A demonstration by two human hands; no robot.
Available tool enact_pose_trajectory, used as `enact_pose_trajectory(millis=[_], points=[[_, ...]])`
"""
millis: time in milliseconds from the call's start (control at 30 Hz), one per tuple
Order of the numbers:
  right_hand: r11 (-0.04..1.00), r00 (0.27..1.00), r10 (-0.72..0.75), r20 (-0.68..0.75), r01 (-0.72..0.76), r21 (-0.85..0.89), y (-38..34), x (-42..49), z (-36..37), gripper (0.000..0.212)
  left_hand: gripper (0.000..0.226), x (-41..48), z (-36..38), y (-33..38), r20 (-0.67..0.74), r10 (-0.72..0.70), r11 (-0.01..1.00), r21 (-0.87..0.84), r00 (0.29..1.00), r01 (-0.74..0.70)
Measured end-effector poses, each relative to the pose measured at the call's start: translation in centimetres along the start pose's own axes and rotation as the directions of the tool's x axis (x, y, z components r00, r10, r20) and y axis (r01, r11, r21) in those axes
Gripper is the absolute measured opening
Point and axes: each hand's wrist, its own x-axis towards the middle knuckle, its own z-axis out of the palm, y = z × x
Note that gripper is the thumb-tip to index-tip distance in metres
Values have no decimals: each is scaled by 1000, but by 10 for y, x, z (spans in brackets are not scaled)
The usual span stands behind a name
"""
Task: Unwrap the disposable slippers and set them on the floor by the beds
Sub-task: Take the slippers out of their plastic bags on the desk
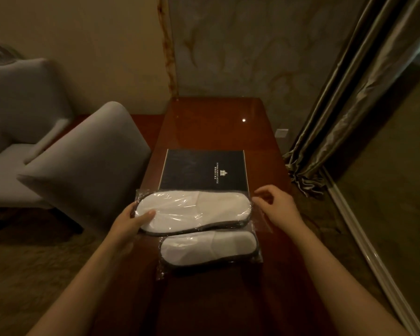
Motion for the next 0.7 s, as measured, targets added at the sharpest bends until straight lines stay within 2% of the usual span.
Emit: enact_pose_trajectory(millis=[67,167,267,367,533,600,700], points=[[994,975,110,193,-112,0,-3,2,5,36,55,-2,1,0,23,13,999,-35,1000,-12],[965,940,145,308,-204,167,-3,-1,7,37,58,-2,-4,-3,19,30,999,-33,999,-30],[884,933,155,325,-278,376,-6,-1,7,31,57,-5,-8,-6,44,44,999,-17,998,-43],[816,925,130,356,-304,492,-13,0,5,22,50,-7,-6,-6,55,44,999,-14,997,-44],[721,945,76,319,-273,637,-8,1,-15,19,50,-3,-16,-7,-34,52,985,-160,998,-57],[775,952,27,306,-213,595,-3,-1,-25,13,50,-2,-18,-7,-27,54,986,-159,998,-58],[877,904,-107,414,-111,468,-4,-4,-33,31,47,-2,-12,-8,16,33,989,-148,999,-30]])
